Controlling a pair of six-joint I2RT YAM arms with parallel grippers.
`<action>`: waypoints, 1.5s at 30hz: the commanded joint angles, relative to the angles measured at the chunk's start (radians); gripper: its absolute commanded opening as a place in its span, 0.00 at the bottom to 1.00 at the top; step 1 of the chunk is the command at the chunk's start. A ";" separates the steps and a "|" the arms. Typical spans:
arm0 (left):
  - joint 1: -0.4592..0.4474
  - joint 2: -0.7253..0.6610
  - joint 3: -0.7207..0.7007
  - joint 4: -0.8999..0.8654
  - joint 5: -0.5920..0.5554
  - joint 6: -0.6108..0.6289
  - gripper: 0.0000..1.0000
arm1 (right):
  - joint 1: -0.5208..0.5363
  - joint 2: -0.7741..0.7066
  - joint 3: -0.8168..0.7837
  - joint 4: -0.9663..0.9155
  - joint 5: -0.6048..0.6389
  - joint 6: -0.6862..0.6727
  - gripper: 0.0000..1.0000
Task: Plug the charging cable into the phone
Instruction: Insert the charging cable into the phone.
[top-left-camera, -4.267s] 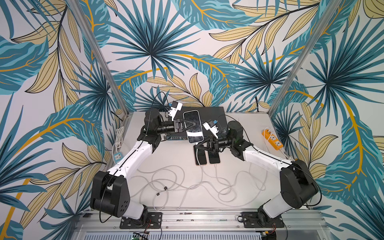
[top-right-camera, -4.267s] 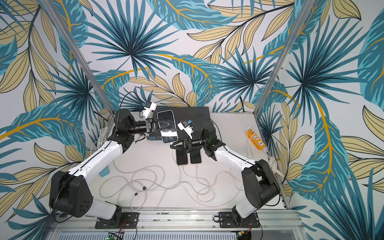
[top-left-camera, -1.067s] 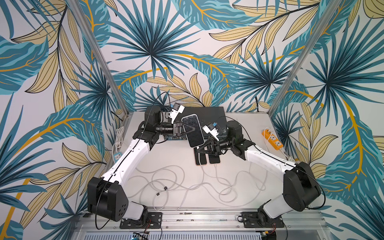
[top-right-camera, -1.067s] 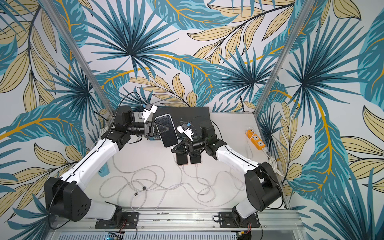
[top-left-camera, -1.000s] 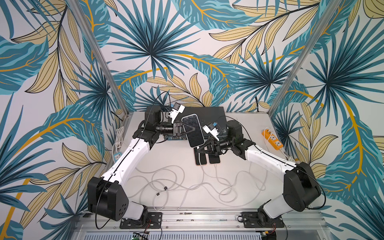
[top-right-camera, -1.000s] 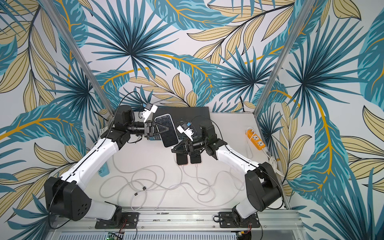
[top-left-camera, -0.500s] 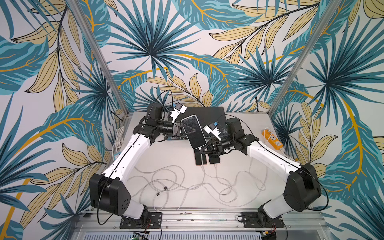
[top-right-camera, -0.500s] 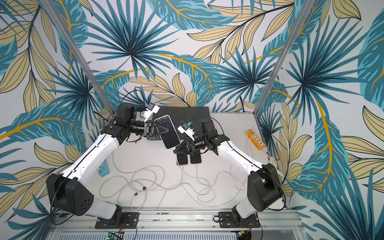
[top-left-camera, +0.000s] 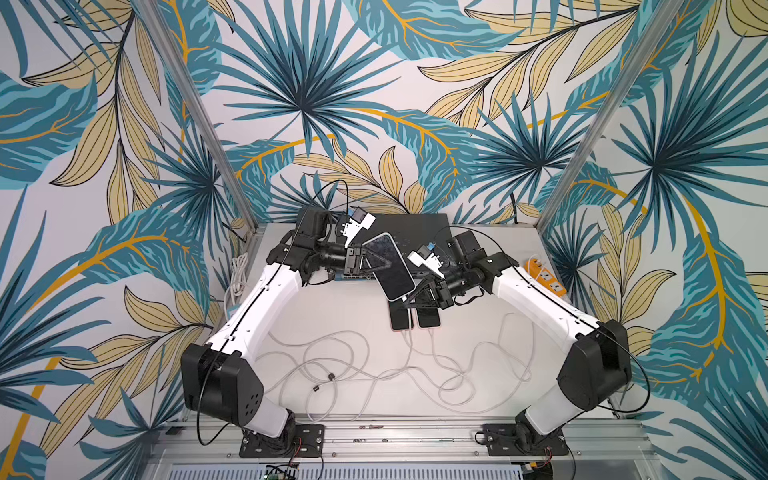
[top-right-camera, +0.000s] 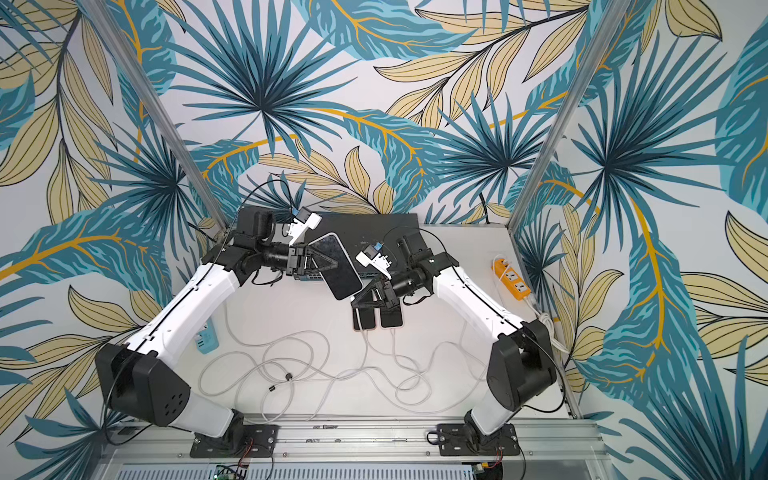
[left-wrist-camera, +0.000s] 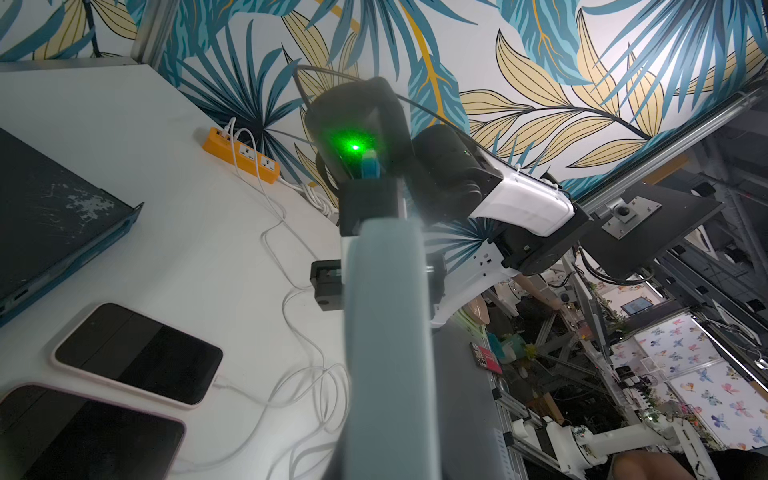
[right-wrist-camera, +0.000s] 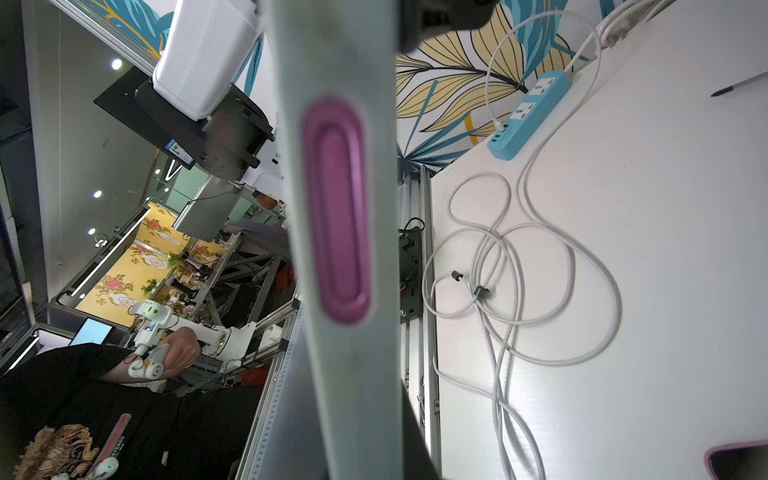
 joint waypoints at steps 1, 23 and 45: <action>-0.036 0.026 -0.016 -0.169 0.049 0.055 0.00 | -0.043 0.010 0.113 -0.057 -0.112 -0.138 0.00; -0.058 0.075 0.009 -0.249 0.049 0.111 0.00 | -0.067 -0.048 0.097 0.075 0.000 -0.067 0.00; -0.031 0.083 0.043 -0.250 0.053 0.096 0.00 | -0.079 -0.035 0.137 -0.111 -0.018 -0.194 0.37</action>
